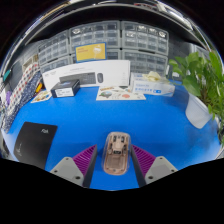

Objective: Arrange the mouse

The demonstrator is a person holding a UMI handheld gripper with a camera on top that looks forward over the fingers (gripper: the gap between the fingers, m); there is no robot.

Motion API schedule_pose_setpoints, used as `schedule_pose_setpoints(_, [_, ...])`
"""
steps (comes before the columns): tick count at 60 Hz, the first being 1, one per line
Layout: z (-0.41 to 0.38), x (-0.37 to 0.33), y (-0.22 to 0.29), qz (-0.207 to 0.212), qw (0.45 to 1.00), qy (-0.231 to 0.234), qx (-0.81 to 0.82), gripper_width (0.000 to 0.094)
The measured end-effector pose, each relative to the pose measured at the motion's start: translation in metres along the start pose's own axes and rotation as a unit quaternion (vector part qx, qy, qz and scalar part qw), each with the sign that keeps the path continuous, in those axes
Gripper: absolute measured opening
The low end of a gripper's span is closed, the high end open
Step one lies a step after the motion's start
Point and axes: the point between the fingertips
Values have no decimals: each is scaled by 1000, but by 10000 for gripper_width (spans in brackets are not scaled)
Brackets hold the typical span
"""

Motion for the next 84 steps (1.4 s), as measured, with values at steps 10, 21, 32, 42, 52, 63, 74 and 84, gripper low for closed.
schedule_pose_setpoints(10, [3, 12, 9, 2, 1000, -8, 6, 473])
schedule_pose_setpoints(21, [2, 13, 9, -1, 1000, -10, 2, 385])
schedule_pose_setpoints(32, [-4, 3, 23, -26, 999, -20, 23, 343])
schedule_pose_setpoints(42, [-45, -47, 106, 42, 998, -39, 25, 342])
schedule_pose_setpoints(52, [-135, -96, 161, 92, 995, -34, 26, 343])
schedule_pose_setpoints(63, [-244, -99, 142, 83, 996, -9, 12, 342])
schedule_pose_setpoints(74, [-309, -57, 59, 16, 1000, 9, 0, 340])
schedule_pose_setpoints(84, [-314, -28, -3, -34, 999, 1, -13, 341])
Point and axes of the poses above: the point between the fingertips, and its own axes, seen from behind it with the camera up: z to the right, y up, x forward, the way the camera looks, and after that the axes turned 5 degrees about -y, right-handed
